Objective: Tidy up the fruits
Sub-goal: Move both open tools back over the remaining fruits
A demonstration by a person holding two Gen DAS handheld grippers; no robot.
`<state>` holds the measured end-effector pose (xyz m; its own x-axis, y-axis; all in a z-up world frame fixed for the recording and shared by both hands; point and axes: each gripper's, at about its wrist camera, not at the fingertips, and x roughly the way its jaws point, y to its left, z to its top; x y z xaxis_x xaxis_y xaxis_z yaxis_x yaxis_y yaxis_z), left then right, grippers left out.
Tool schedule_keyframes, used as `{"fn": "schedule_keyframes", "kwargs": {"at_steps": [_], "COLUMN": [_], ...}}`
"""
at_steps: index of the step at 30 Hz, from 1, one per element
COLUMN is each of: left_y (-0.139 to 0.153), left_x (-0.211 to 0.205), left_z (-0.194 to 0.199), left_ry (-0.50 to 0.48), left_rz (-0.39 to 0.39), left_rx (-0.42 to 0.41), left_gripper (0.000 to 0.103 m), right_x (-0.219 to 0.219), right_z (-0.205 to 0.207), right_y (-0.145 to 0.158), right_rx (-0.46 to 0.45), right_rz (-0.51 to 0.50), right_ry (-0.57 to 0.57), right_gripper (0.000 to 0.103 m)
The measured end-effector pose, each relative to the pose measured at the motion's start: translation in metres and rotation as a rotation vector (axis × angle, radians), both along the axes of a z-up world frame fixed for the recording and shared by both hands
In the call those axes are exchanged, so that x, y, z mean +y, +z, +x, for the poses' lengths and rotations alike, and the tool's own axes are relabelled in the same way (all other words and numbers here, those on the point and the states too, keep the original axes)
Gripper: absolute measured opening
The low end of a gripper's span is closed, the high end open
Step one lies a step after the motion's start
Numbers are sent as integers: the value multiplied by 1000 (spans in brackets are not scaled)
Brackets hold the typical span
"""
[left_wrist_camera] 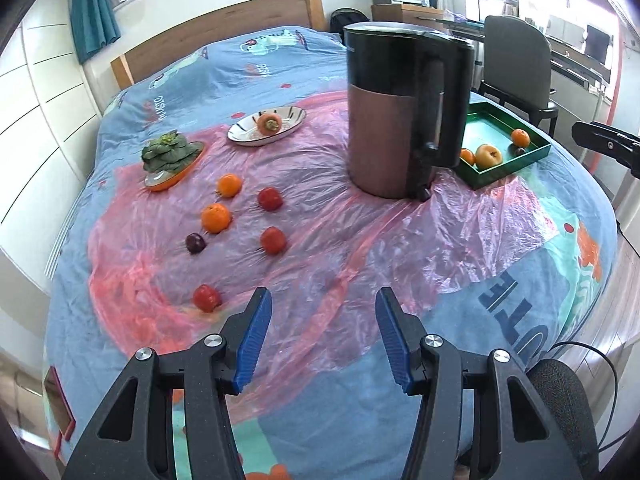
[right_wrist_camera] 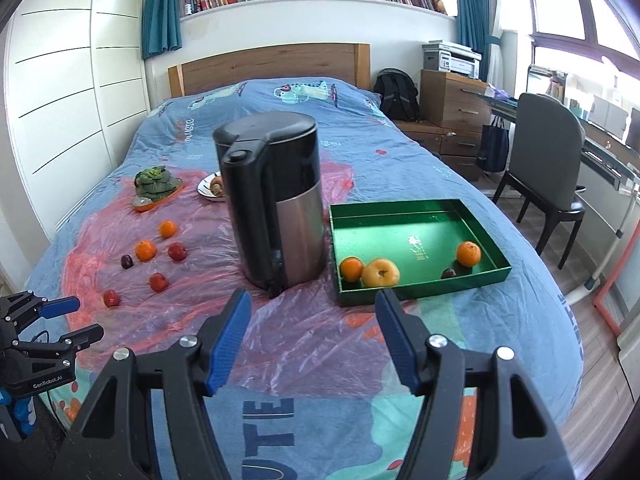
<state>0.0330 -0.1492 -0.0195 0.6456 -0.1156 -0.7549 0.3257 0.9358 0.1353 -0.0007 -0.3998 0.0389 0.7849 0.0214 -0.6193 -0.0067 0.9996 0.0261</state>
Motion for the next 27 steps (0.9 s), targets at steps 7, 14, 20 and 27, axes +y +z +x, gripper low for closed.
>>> {"fn": "schedule_keyframes", "kwargs": {"at_steps": [7,14,20,27], "left_y": [2,-5,-22,-50], "left_x": [60,114,145,153], "left_z": [-5,-2,12,42], "left_ry": [101,196,240,227], "left_rz": [-2,-29,-72,-111], "left_rx": [-22,-14,29,98], "left_gripper": [48,48,48,48], "right_x": [55,112,160,204], "right_z": [3,22,42,76], "right_y": [9,2,-22,-63], "right_rx": [-12,12,58,139], "right_rz": [0,-2,-6,-6], "right_ry": [98,187,275,355], "right_gripper": [88,88,88,88]}}
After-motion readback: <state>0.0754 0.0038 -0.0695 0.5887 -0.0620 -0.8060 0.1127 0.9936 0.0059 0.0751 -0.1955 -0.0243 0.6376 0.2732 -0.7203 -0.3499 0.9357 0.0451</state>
